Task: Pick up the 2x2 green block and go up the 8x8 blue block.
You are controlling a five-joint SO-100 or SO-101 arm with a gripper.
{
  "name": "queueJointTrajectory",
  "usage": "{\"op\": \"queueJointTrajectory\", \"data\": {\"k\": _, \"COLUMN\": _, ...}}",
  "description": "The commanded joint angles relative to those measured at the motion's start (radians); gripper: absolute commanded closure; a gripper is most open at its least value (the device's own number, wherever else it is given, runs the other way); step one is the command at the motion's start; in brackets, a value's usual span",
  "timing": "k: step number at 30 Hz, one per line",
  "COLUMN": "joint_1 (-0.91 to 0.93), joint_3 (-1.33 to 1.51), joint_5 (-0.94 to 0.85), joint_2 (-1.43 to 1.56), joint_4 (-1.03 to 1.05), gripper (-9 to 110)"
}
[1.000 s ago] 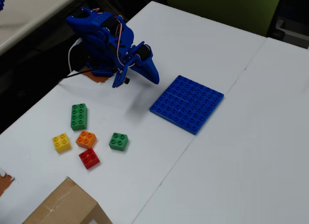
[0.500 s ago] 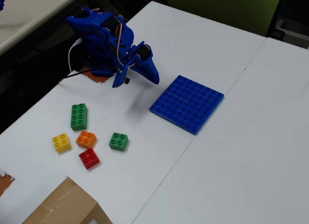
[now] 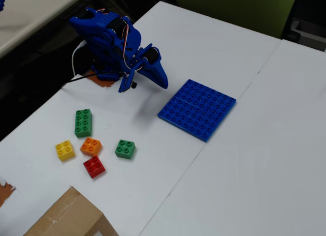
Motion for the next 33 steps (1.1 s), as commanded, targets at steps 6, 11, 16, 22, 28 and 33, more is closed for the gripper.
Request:
{"op": "queueJointTrajectory", "data": {"k": 6, "joint_1": -0.005, "joint_3": 0.005, "joint_5": -0.008, "joint_2": 0.006, "joint_4": -0.017, "gripper": 101}}
{"op": "queueJointTrajectory", "data": {"k": 11, "joint_1": -0.005, "joint_3": 0.005, "joint_5": -0.008, "joint_2": 0.006, "joint_4": -0.017, "gripper": 101}}
{"op": "queueJointTrajectory", "data": {"k": 16, "joint_1": -0.006, "joint_3": 0.005, "joint_5": -0.008, "joint_2": 0.006, "joint_4": -0.017, "gripper": 101}}
{"op": "queueJointTrajectory", "data": {"k": 22, "joint_1": -0.002, "joint_3": 0.005, "joint_5": -0.008, "joint_2": 0.006, "joint_4": -0.017, "gripper": 101}}
{"op": "queueJointTrajectory", "data": {"k": 28, "joint_1": 0.014, "joint_3": 0.029, "joint_5": -0.854, "joint_2": 0.009, "joint_4": 0.101, "gripper": 99}}
{"op": "queueJointTrajectory", "data": {"k": 33, "joint_1": -0.011, "joint_3": 0.029, "joint_5": -1.262, "joint_2": 0.009, "joint_4": 0.089, "gripper": 101}}
